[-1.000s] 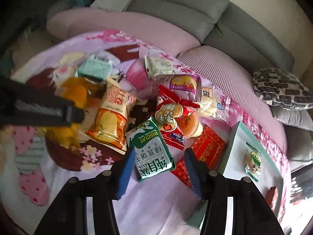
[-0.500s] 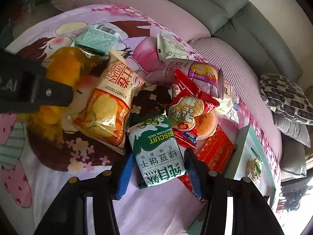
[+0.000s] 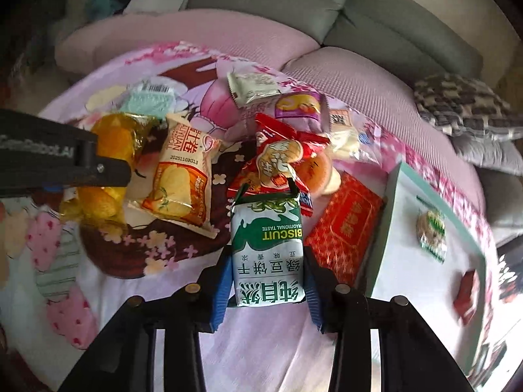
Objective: Organize snacks
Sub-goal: 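Carry both snacks into the teal tray and open both grippers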
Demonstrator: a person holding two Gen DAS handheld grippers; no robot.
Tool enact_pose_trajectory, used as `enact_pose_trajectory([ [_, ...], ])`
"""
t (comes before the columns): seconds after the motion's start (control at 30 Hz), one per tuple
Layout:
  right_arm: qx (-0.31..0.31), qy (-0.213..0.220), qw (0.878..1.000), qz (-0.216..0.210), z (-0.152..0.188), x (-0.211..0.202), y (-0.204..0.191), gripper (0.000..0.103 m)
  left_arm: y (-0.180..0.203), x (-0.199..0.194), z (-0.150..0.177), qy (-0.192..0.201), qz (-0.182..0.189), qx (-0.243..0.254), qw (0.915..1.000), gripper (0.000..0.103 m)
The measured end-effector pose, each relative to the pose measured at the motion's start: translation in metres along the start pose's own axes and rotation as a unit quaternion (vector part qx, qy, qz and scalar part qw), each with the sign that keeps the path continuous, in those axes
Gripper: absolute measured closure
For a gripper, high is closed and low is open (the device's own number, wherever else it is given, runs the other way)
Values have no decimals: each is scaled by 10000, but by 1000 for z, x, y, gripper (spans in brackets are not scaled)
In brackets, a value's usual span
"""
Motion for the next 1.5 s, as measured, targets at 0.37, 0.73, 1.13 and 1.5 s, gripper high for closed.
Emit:
enact_pose_trajectory([
  [0.37,968,191,9940,-471,13,-24,55,61,22,-42,7,666,-68,279,9974,60],
  [0.73,3160,-154,9486,-71,88,-15,206,61,155,-37,49,903,185,2005,9753,60],
  [1.13,4435,-238,8959,127,158,-6,311,61,262,11,95,821,174,3354,9383,60],
  [1.5,4582,-696,8861,-80,176,27,317,60,266,75,101,117,-130,3381,9409,59],
])
Point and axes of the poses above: each gripper's, at about its wrist camera, not at the fingertips, and x roughly the way its jaws point, y to its right, z to its underside, the point moved 9 cm from there along x, roughly the way its jaws point, and after that the axes turned 15 degrees about -y, right-handed, at the moved point
